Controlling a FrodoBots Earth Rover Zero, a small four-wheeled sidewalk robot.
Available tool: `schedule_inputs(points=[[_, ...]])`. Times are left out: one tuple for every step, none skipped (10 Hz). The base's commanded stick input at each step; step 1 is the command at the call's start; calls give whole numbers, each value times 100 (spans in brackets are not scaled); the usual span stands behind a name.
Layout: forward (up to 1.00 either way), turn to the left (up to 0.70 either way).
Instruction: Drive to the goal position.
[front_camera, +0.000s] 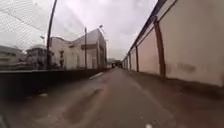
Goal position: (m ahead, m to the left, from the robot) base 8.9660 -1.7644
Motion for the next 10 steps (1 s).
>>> schedule_inputs(points=[[85,0],[85,0],[85,0],[85,0],[85,0],[85,0],[85,0],[85,0],[85,0],[85,0]])
